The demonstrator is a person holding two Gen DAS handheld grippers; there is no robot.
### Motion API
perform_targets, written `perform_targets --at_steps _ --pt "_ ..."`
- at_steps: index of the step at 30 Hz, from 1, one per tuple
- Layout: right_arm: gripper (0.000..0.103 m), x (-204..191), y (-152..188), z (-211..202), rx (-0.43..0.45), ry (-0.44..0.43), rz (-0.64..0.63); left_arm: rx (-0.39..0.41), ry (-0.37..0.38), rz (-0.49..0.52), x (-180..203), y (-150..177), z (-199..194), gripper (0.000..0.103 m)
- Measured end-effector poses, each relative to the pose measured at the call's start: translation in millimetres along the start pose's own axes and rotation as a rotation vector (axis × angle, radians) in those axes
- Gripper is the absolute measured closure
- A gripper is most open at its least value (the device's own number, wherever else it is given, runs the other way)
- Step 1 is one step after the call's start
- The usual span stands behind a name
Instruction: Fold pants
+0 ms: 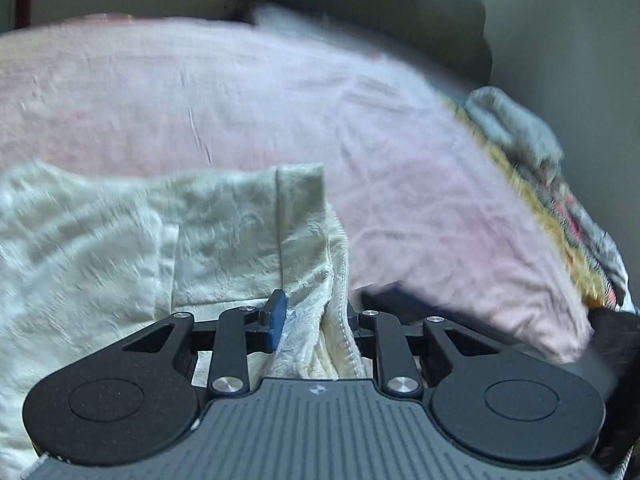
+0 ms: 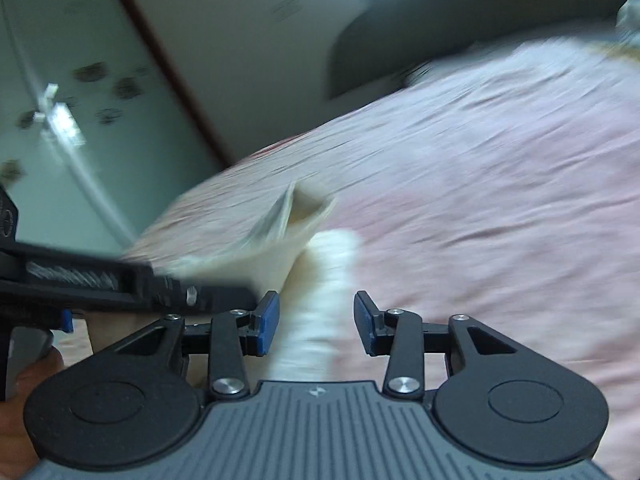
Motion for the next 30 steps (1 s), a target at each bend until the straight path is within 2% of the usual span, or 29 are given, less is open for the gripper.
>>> perform_targets --at_steps 2,4,5,7,8,9,11,13,16,18,20,24,28,29,30 --pt "0.06 9.4 -2.2 -19.0 0.045 0.092 -0.007 0.024 0.004 0.024 1.7 2.4 -5.7 0.07" --pt "0.058 16.1 -7.2 -37.6 0.09 0.157 -0.015 0.059 0.039 0.04 3.1 1.0 -20.1 0.061" --pt "0.058 15.5 -9.4 -45.0 0.108 0.167 -0.017 0.095 0.082 0.031 2.2 -2.2 -31.4 0.054" --pt "0.058 13.6 -11.5 -56.8 0.127 0.133 -0.018 0.203 0.134 0.007 -5.2 -9.1 -58.9 0.039" --pt "0.058 8.9 -11.7 -61.5 0.136 0.099 -0.025 0.258 0.13 0.006 -7.7 -12.7 -69.6 0.029" --pt "0.058 1.5 -12.4 -64.4 0.148 0.07 -0.039 0.299 0.104 0.013 -11.8 -16.2 -81.4 0.023" --pt "0.058 -15.0 -14.1 -65.4 0.144 0.028 -0.071 0.324 0.019 0.039 -20.8 -21.0 -98.8 0.022" --pt "0.058 -26.3 -14.7 -61.8 0.079 -0.058 -0.077 0.295 -0.046 0.054 -37.9 -17.8 -110.4 0.022" --pt "0.058 -30.2 1.3 -52.1 -0.042 -0.169 -0.021 0.25 -0.092 0.033 -69.2 1.7 -121.0 0.022" --pt "0.058 -30.7 13.3 -44.5 -0.101 -0.173 0.008 0.224 -0.129 -0.011 -91.7 16.7 -125.6 0.022" --pt "0.058 -24.7 19.5 -33.8 -0.14 -0.144 0.046 0.212 -0.13 -0.076 -115.2 28.2 -130.4 0.022" --pt "0.057 -18.7 15.5 -15.4 -0.158 -0.186 0.106 0.197 -0.126 -0.174 -152.8 46.7 -139.3 0.022" --pt "0.055 -8.0 -0.7 17.3 -0.167 -0.188 0.145 0.191 -0.153 -0.212 -169.6 55.9 -144.7 0.022" --pt "0.056 -5.1 -3.2 26.5 -0.173 -0.212 0.157 0.191 -0.156 -0.211 -170.7 56.8 -145.7 0.022" --pt "0.064 -3.2 -5.5 34.8 -0.173 -0.226 0.167 0.191 -0.159 -0.202 -170.0 57.7 -146.4 0.022"
Point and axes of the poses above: each gripper's, at about its wrist camera, not at the fingertips, and z roughly the way its jaws point, x to its right, y to its underside, the point moved 2 cm from there along z, roughly the way its jaws point, and after that the axes turned 1 degree about z, right-handed, at the moved point
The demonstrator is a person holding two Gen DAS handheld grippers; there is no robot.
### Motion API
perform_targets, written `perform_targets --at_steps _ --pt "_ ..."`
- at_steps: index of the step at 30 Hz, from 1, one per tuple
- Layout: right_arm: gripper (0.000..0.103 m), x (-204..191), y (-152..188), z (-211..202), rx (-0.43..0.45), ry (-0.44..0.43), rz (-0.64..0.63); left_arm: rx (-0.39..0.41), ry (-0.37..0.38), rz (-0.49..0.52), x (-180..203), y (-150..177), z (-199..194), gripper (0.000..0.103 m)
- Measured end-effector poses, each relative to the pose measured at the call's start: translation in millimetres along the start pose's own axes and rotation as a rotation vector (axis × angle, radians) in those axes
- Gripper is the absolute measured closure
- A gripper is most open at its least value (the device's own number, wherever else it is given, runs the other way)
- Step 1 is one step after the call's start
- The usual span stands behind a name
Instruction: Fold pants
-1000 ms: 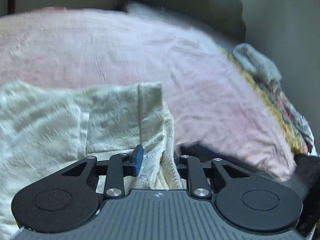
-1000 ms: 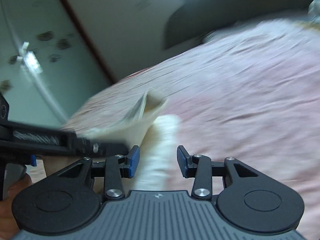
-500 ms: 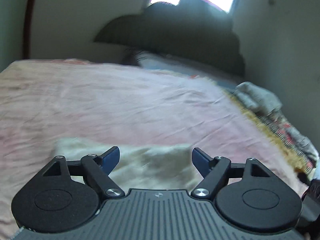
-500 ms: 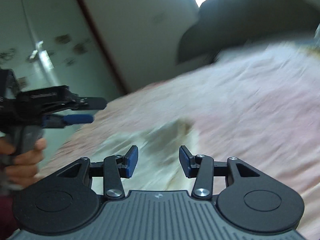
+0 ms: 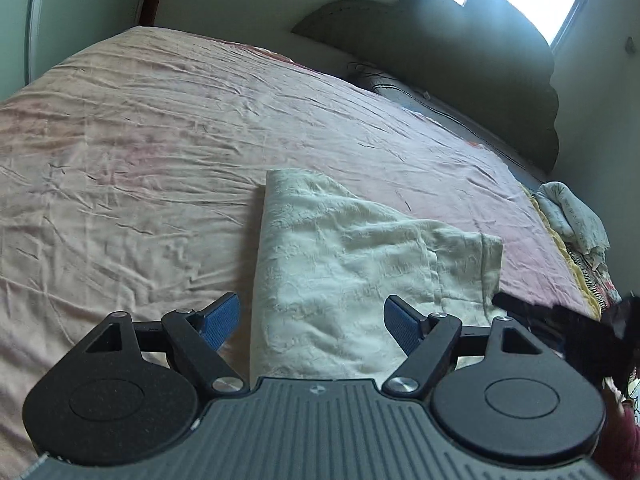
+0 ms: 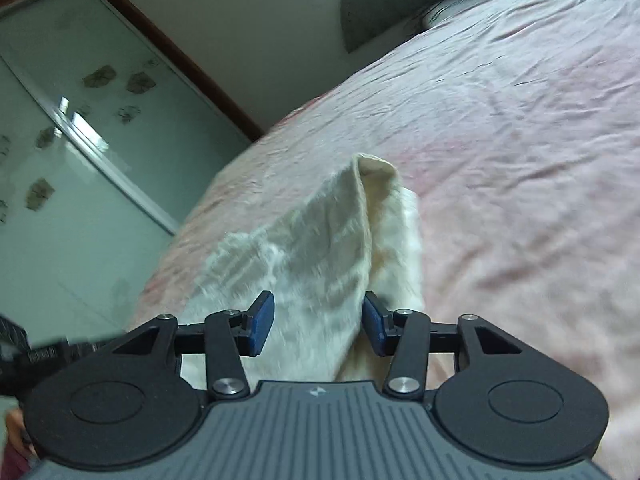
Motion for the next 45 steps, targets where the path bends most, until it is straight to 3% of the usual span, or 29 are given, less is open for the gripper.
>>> perform_targets --at_steps 1,2,9,12,13,17,19,21,22,24,26,29,33,39,45 --pt "0.088 -0.1 -2.6 4.1 -0.004 0.014 -0.009 0.0 -0.003 0.015 2.3 1.5 -1.4 0.022" --pt "0.095 -2.5 -4.3 7.1 -0.008 0.043 -0.045 0.003 -0.004 0.03 5.3 3.0 -2.4 0.022" --pt "0.097 -36.2 -26.0 -4.3 0.061 0.147 -0.268 -0.002 0.038 0.098 31.3 7.7 7.5 0.022" --pt "0.097 -30.7 -21.7 10.9 -0.015 0.206 -0.287 -0.051 0.036 0.181 45.3 18.5 22.6 0.022" --pt "0.092 -28.2 -17.2 13.6 -0.033 0.24 -0.3 -0.075 0.036 0.208 47.5 23.1 27.9 0.022" --pt "0.089 -46.8 -6.1 -17.4 0.107 0.395 -0.353 -0.094 0.035 0.259 49.9 32.2 32.8 0.022" --pt "0.089 -68.8 3.3 -29.8 0.118 0.303 -0.414 -0.093 0.055 0.266 52.4 31.6 33.6 0.022" --pt "0.088 -81.0 16.9 -23.3 0.021 0.168 -0.428 -0.088 0.057 0.274 55.8 31.4 35.6 0.022" --pt "0.088 -82.5 25.5 -16.2 -0.033 0.163 -0.443 -0.088 0.056 0.285 57.5 32.8 36.0 0.022" --pt "0.089 -75.1 41.4 -2.7 -0.093 0.259 -0.514 -0.082 0.032 0.3 60.4 35.3 35.1 0.022" --pt "0.089 -67.0 41.1 -6.1 -0.063 0.325 -0.478 -0.064 0.009 0.311 63.1 34.5 32.1 0.022" --pt "0.087 -87.3 38.9 -24.0 -0.003 0.303 -0.484 -0.054 -0.028 0.297 64.8 31.4 31.9 0.022" --pt "0.087 -114.8 55.1 -19.1 -0.033 0.284 -0.587 -0.059 -0.097 0.287 68.7 33.1 36.3 0.022" --pt "0.088 -104.7 77.5 -3.0 -0.089 0.344 -0.603 -0.067 -0.135 0.319 74.1 40.8 36.6 0.021" --pt "0.084 -110.5 75.1 -15.9 -0.041 0.335 -0.578 -0.067 -0.145 0.323 75.7 42.7 35.4 0.019"
Point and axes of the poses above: each gripper's, at about its wrist camera, not at the fingertips, and z roughly the way its jaws point, x to its right, y to its underside, the point moved 2 cm from there along z, roughly the way its jaws point, and after that the axes turned 1 degree about z, right-handed, at the moved point
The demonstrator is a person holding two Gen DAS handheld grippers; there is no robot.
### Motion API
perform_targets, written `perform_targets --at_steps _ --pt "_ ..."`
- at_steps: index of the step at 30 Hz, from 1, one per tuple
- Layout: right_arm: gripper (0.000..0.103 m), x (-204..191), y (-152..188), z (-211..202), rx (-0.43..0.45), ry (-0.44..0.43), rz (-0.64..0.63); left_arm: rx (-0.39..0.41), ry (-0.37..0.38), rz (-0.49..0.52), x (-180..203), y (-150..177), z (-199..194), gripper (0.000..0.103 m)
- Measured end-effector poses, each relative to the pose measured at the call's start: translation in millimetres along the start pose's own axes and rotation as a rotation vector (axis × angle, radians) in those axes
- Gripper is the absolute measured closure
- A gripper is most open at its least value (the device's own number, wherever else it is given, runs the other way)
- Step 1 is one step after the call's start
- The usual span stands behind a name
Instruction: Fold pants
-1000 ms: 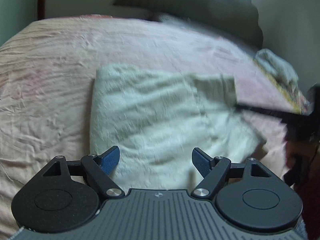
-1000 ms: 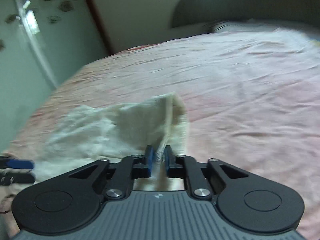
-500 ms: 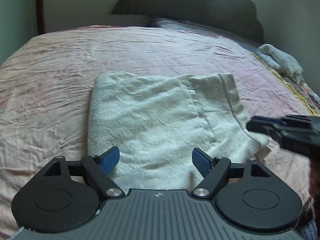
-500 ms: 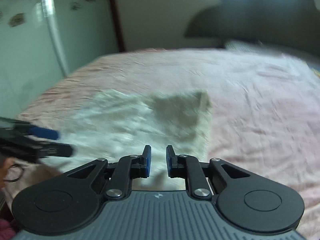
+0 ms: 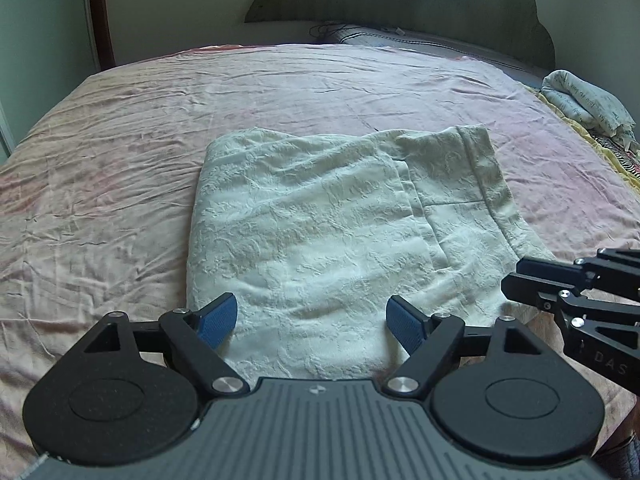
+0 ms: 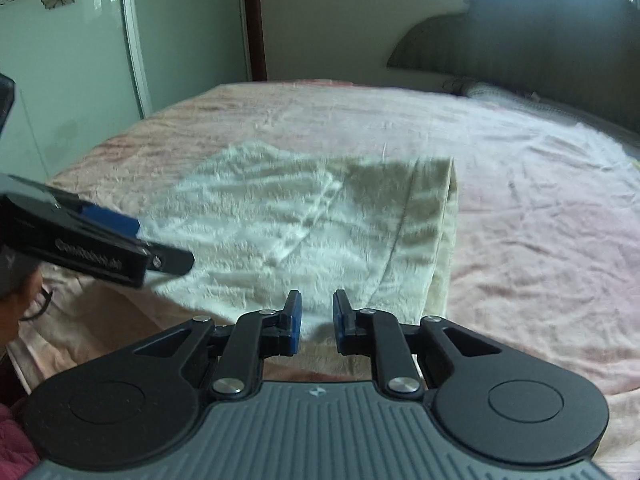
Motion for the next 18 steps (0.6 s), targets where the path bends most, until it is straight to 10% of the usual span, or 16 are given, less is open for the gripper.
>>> perform_targets --at_steps 7,10,18 --pt "0.075 14.1 2.2 -0.5 0.013 -0.026 0.042 0.065 -0.024 0.035 -14.5 -7.7 -8.0 0.015" --pt "0.056 39.7 -8.1 -7.6 0.048 0.003 0.114 0.067 -0.014 -0.033 -44.5 -19.3 -2.1 0.014" --pt "0.053 95.2 -3.0 8.8 0.031 -0.006 0.31 0.017 0.01 -0.152 -78.8 -31.2 14.1 0.013"
Point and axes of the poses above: each gripper's, at about its wrist camera, not at the fingertips, and z roughly the way its jaws point, x to its right, y to its underside, the point moved 2 cm from there along z, roughly the way its jaws point, and after that the axes turned 1 degree about z, right-handed, at the moved point
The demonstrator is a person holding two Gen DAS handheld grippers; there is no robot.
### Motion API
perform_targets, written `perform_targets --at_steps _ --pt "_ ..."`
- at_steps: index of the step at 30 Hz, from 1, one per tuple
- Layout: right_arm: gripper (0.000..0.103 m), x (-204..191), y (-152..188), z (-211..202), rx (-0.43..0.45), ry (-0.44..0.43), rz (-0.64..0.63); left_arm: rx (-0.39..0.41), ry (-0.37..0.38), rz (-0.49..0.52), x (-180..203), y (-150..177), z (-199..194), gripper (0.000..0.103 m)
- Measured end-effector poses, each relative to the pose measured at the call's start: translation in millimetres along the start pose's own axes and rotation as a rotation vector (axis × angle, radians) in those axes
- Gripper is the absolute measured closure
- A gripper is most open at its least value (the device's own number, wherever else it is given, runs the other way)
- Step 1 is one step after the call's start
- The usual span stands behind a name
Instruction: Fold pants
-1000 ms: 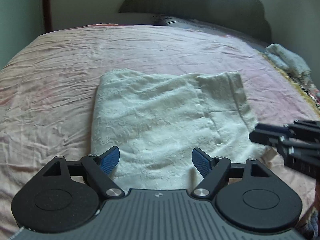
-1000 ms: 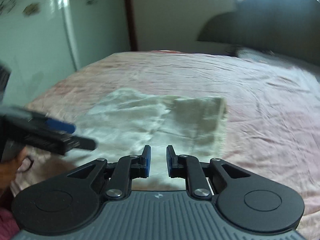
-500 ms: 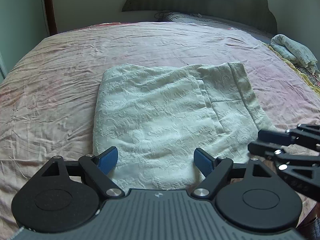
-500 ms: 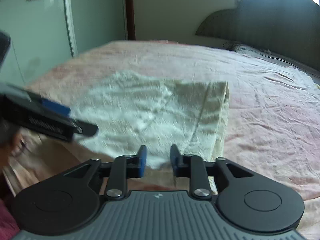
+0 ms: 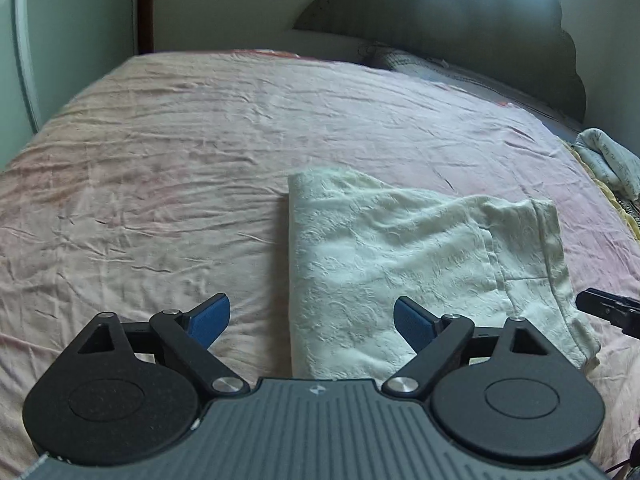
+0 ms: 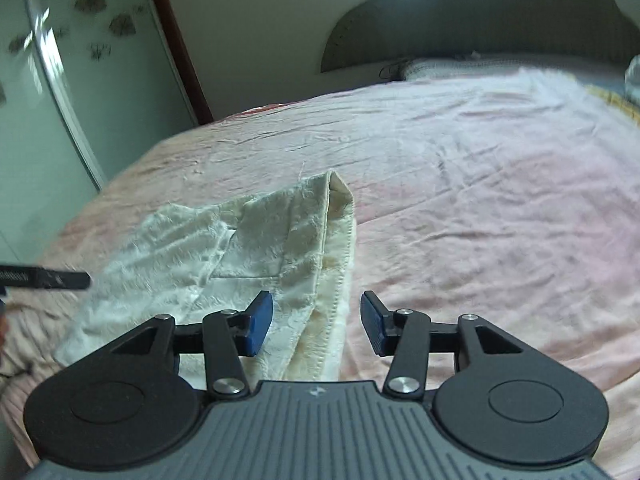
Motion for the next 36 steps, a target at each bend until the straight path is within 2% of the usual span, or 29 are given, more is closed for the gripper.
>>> perform_targets --at_steps 1,4,6,8,10,11,13,15,16,17,18,19,21,22,25,29,32,34,36 --pt "0.047 3.9 1.3 4.8 -0.011 -0.008 0.019 -0.017 0.031 0.002 -0.4 -1.3 4.2 0.013" --pt "0.045 23.5 5.8 20.6 -0.064 -0.082 0.127 -0.054 0.111 0.009 -6.5 -4.7 16.9 0.013" --pt "0.043 42.7 6.8 25.6 -0.087 -0.197 0.242 -0.085 0.152 0.001 -14.4 -7.7 26.7 0.013" --pt "0.043 57.1 4.8 35.0 -0.134 -0.339 0.321 -0.138 0.222 -0.055 -25.3 -9.5 40.2 0.013" --pt "0.043 62.1 1.3 46.7 -0.176 -0.392 0.318 -0.181 0.326 -0.152 -36.0 -8.7 55.1 0.013" --pt "0.043 62.6 -1.4 52.3 -0.186 -0.419 0.307 -0.181 0.355 -0.191 -39.7 -8.8 60.0 0.011" --pt "0.043 65.1 -5.6 64.1 -0.194 -0.457 0.346 -0.168 0.387 -0.233 -39.2 -12.0 64.9 0.011" --pt "0.047 62.4 -8.7 75.7 -0.192 -0.491 0.367 -0.17 0.409 -0.242 -31.8 -15.5 69.0 0.015" --pt "0.058 58.1 -8.3 80.3 -0.193 -0.485 0.363 -0.169 0.4 -0.231 -26.4 -16.5 69.9 0.019" --pt "0.063 52.7 -7.2 83.3 -0.201 -0.467 0.349 -0.169 0.379 -0.197 -19.9 -16.8 69.4 0.032" --pt "0.068 48.4 -6.1 83.9 -0.202 -0.459 0.337 -0.161 0.331 -0.152 -13.6 -16.9 67.6 0.049" --pt "0.073 45.5 -4.7 81.4 -0.195 -0.456 0.332 -0.15 0.287 -0.114 -8.8 -16.4 64.5 0.057" --pt "0.08 41.1 -1.9 71.2 -0.173 -0.484 0.323 -0.119 0.273 -0.103 -9.2 -13.9 57.5 0.076" --pt "0.081 37.4 -0.6 65.5 -0.162 -0.491 0.317 -0.103 0.267 -0.107 -9.9 -12.7 54.0 0.081" --pt "0.081 23.6 -4.0 51.6 -0.133 -0.496 0.277 -0.057 0.243 -0.101 -9.2 -12.2 44.5 0.087" --pt "0.081 1.7 -24.2 36.6 -0.087 -0.485 0.161 0.043 0.194 -0.031 0.4 -24.8 23.4 0.093" --pt "0.081 -15.0 -45.0 37.5 -0.063 -0.486 0.068 0.112 0.168 -0.005 -1.0 -50.7 14.4 0.093" --pt "0.081 -21.1 -60.6 45.2 -0.041 -0.497 0.046 0.161 0.126 0.012 -5.3 -70.6 13.6 0.093" --pt "0.081 -26.4 -76.6 55.0 -0.012 -0.506 0.029 0.178 0.095 0.033 -9.0 -92.6 21.3 0.093"
Point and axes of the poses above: each gripper's, at about its wrist camera, not at the fingertips, and z roughly the way its jaws point, x to its right, y to its underside, the point moved 2 cm from there along z, roughly the way its jaws point, and after that the axes turned 1 degree about z, right-handed, at the moved point
